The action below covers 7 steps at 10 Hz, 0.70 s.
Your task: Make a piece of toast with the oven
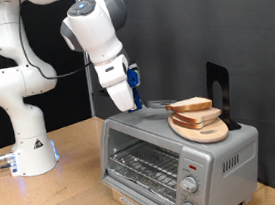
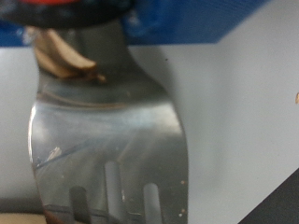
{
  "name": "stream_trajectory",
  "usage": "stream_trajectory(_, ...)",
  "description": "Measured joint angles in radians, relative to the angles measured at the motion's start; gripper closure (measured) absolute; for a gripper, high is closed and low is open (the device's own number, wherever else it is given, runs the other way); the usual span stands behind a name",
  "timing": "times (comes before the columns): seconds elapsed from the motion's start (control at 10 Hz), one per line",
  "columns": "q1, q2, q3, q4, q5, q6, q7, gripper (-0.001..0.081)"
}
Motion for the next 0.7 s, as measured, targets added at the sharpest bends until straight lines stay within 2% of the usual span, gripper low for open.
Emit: stream_trajectory(0.7, -0.001, 0.007, -0.016, 0.024, -0.003, -0.015, 0.0, 0.0543)
